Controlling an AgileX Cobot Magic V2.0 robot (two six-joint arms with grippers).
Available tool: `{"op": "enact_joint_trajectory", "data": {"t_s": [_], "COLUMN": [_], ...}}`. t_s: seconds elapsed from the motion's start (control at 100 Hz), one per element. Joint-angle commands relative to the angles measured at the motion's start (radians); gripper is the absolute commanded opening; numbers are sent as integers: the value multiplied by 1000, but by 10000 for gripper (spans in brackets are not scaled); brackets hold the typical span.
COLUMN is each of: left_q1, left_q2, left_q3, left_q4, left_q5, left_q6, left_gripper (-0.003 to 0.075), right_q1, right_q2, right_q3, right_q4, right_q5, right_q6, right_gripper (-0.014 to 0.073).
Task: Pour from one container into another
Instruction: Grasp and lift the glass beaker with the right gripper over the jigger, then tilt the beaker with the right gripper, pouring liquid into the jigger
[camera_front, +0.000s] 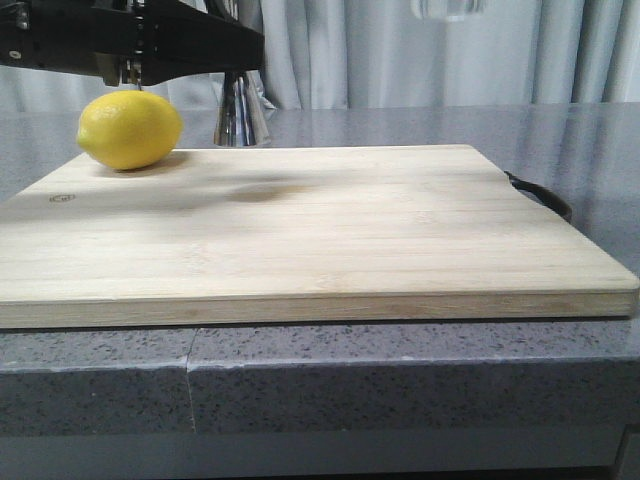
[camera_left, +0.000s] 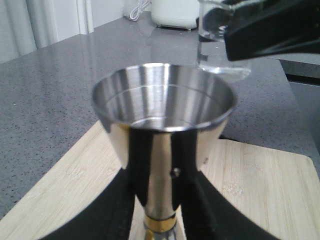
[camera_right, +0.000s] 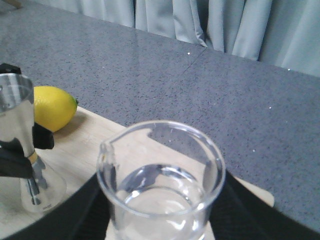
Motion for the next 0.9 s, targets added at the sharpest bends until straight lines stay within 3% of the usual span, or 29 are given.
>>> {"op": "enact_joint_trajectory", "data": {"t_s": [0.0,0.28,0.6,0.89], "left_q1": [-7,-7,-7,-7], "left_q2": [-46,-46,-46,-46], "left_q3": [-30,-30,-30,-30], "left_q4": [-74,-74,-74,-74], "left_q5": [113,113,113,113], "left_q6": [-2,-2,-2,-2], "left_gripper": [188,188,188,188], "right_q1": [21,125,219,273], "right_q2": [7,160,296,339], "right_q3": [-127,-428,-655,-736], "right_q4": [-67,-253,-257,-300], "right_q5": [29,313,487,571], "right_q6": [-10,-24,-258,-444], "right_gripper": [328,328,328,328]}}
